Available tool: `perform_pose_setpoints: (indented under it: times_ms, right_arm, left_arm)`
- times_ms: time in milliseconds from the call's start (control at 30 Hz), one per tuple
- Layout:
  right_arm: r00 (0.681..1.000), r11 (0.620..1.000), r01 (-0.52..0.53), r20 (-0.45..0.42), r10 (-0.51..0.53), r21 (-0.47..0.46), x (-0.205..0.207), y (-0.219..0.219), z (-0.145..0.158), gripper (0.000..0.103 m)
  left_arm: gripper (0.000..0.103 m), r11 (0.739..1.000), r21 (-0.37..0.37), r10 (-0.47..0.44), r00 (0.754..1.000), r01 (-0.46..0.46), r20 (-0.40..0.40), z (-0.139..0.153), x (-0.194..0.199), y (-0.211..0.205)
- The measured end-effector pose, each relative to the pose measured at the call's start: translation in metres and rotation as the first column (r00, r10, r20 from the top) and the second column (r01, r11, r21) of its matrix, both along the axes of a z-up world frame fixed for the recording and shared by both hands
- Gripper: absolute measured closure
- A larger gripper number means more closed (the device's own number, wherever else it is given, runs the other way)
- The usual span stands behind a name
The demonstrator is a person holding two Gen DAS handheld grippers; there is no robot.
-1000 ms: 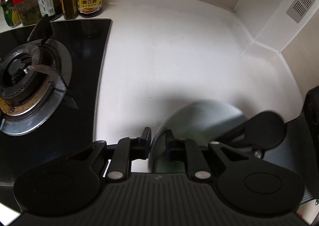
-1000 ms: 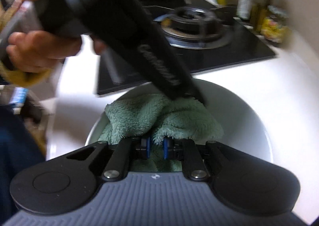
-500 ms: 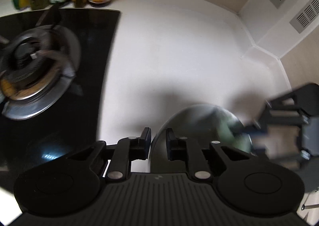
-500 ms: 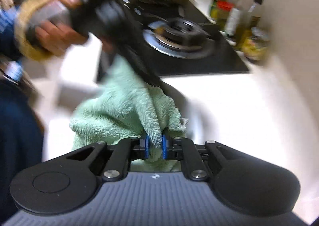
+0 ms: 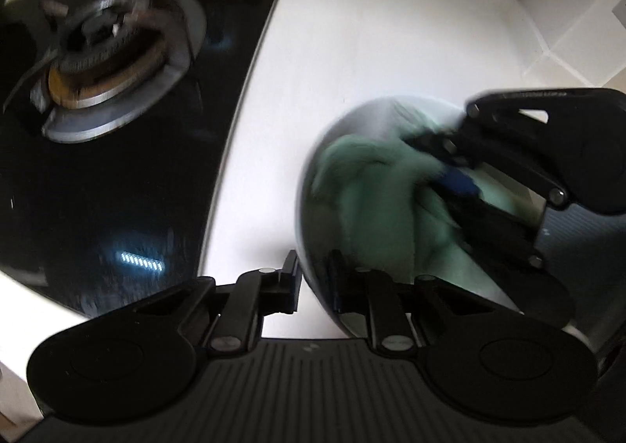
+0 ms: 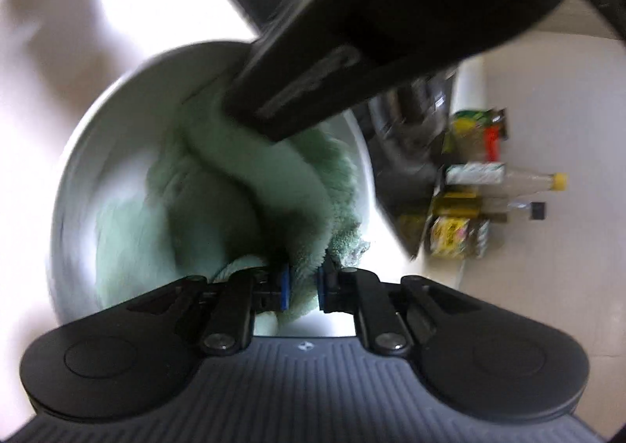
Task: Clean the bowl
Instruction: 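Wipe the bowl interior with the towel in the right gripper while the left holds the rim, then rotate the bowl with the left gripper while the right gripper wipes inside with the towel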
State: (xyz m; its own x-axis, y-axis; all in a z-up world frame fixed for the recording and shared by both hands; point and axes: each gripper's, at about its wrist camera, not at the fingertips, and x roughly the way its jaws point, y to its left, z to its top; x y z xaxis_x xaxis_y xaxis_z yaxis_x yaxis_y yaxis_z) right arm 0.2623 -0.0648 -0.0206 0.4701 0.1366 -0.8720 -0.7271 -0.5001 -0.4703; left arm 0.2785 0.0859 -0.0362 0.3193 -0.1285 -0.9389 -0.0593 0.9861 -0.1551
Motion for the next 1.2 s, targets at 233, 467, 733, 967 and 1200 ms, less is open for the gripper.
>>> perform_pose_setpoints:
  times_ms: [233, 467, 733, 967, 1200]
  right_arm:
    - [0.619, 0.771, 0.591, -0.48, -0.621, -0.236, 0.073, -0.007, 0.027, 0.091]
    - [0.252, 0.625, 0.752, -0.786, -0.565, -0.208, 0.08, -0.045, 0.05, 0.092]
    - [0.448, 0.544, 0.832, -0.711, -0.542, 0.109, 0.079, -0.073, 0.096, 0.092]
    - [0.862, 0.843, 0.478, -0.318, -0.395, 0.249, 0.053, -0.021, 0.06, 0.092]
    - [0.988, 0.991, 0.13, -0.086, -0.127, 0.023, 0.023, -0.015, 0.01, 0.093]
  left_arm:
    - [0.079, 0.996, -0.019, -0.09, 0.993, 0.092, 0.081, -0.007, 0.02, -0.014]
    - [0.071, 0.986, -0.013, -0.166, 0.982, 0.168, 0.088, -0.017, 0.035, -0.033]
    - [0.088, 0.985, -0.053, -0.162, 0.986, 0.163, 0.025, 0.0, 0.031, -0.02]
    - [0.086, 0.99, -0.072, -0.127, 0.988, 0.121, -0.082, -0.018, 0.006, -0.021]
    - [0.079, 0.993, -0.078, -0.09, 0.995, 0.086, -0.05, -0.029, 0.008, -0.015]
